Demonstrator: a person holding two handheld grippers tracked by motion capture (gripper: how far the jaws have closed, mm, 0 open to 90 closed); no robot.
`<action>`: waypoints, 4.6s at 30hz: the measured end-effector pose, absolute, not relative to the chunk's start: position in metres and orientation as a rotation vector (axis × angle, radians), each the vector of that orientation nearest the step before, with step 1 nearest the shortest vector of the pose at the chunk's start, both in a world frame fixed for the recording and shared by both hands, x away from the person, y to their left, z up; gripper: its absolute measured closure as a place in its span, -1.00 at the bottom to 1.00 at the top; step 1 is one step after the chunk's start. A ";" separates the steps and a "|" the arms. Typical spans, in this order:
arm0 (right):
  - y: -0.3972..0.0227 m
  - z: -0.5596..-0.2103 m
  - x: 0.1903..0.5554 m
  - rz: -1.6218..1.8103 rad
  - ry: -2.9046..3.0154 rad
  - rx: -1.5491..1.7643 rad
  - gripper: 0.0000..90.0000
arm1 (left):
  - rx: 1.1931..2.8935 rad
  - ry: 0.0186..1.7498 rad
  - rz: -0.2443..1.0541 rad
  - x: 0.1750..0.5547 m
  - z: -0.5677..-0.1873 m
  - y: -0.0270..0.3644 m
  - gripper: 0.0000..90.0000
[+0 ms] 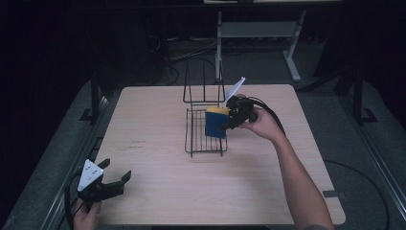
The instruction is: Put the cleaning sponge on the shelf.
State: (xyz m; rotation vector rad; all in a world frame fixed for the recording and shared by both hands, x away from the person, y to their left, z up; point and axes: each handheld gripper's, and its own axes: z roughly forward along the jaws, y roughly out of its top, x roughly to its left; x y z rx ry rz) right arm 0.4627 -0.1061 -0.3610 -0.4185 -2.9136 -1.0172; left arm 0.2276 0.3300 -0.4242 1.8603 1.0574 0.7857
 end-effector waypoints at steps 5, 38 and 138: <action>-0.101 -0.359 0.466 -1.008 -2.912 -0.409 0.26 | 1.863 1.055 0.788 0.228 -0.424 0.330 -0.69; -0.090 -0.387 0.489 -0.948 -2.942 -0.431 0.25 | 1.855 1.060 0.781 0.228 -0.425 0.332 -0.69; -0.109 -0.384 0.473 -0.941 -2.921 -0.526 -0.45 | 1.856 1.050 0.782 0.228 -0.423 0.327 -0.69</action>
